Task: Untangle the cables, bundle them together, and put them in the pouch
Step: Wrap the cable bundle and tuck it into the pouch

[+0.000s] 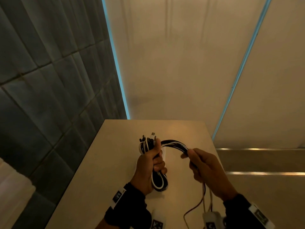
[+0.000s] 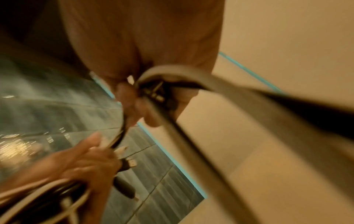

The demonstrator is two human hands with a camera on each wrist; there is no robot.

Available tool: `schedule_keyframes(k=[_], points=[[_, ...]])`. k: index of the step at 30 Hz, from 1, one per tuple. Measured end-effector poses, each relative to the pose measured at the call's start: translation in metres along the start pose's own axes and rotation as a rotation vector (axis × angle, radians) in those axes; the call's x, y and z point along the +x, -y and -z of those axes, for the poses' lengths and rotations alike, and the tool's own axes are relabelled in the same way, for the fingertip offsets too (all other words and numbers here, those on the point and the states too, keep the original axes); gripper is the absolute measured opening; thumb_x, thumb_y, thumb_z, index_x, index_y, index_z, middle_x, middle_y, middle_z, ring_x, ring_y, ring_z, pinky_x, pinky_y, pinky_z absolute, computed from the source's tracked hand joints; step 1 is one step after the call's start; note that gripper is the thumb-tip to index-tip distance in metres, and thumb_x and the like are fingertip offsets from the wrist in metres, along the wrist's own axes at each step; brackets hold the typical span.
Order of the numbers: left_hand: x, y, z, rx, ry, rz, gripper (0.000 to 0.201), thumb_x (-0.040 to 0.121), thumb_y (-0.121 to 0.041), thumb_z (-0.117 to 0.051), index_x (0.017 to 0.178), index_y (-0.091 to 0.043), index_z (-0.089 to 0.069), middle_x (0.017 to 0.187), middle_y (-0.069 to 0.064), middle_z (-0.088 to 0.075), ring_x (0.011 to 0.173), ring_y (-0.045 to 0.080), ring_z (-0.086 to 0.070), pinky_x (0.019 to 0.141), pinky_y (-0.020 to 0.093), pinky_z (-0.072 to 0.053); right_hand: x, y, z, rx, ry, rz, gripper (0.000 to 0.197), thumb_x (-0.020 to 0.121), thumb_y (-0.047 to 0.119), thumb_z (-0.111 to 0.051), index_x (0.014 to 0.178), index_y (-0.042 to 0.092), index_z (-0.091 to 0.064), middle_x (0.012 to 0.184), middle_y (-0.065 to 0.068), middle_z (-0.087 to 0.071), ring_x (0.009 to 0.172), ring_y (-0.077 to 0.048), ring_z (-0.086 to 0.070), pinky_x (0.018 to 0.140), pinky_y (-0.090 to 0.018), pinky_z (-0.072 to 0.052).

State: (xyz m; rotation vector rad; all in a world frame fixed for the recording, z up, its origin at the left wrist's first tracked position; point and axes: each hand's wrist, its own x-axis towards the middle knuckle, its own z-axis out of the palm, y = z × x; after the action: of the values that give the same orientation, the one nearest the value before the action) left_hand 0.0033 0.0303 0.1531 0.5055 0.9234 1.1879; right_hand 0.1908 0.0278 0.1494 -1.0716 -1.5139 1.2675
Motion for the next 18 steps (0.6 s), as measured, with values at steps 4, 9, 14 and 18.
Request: schedule_keyframes(k=[4,9,14,18], points=[[0.003,0.008,-0.009,0.054,-0.018,-0.039,0.048,0.060,-0.059,-0.078,0.060,-0.020,-0.050,0.053,-0.002,-0.029,0.043,0.011,-0.028,0.043,0.025,-0.035,0.003,0.019,-0.030,-0.476,-0.217,0.249,0.028,0.098,0.036,-0.043,0.087,0.020,-0.063,0.053,0.013,-0.051,0.047,-0.007,-0.047,0.045,-0.016,-0.036],[0.008,0.008,-0.012,-0.026,0.098,0.033,0.053,0.065,-0.060,-0.080,0.084,-0.013,-0.065,0.078,0.012,-0.057,0.075,0.027,-0.058,0.079,0.041,-0.048,0.008,0.032,-0.057,-0.879,-0.064,0.352,0.046,0.097,0.046,-0.021,0.093,0.017,-0.056,0.070,0.007,-0.054,0.059,-0.015,-0.057,0.058,-0.034,-0.052],[0.008,0.002,-0.015,-0.063,0.033,0.011,0.016,0.077,-0.028,-0.072,0.078,-0.014,-0.064,0.067,0.002,-0.056,0.057,0.017,-0.057,0.060,0.032,-0.049,0.001,0.043,-0.068,-0.898,0.160,0.271,0.032,0.099,0.013,-0.030,0.123,0.003,-0.048,0.109,-0.012,-0.060,0.093,-0.026,-0.059,0.076,-0.031,-0.046],[0.020,-0.013,-0.012,-0.216,-0.111,-0.067,0.024,0.084,-0.031,-0.065,0.070,-0.014,-0.056,0.063,0.002,-0.052,0.057,0.016,-0.051,0.055,0.028,-0.048,0.005,0.033,-0.061,-0.750,0.013,0.318,0.044,0.096,0.032,-0.050,0.135,0.017,-0.036,0.125,0.003,-0.043,0.085,-0.003,-0.050,0.066,-0.004,-0.042]])
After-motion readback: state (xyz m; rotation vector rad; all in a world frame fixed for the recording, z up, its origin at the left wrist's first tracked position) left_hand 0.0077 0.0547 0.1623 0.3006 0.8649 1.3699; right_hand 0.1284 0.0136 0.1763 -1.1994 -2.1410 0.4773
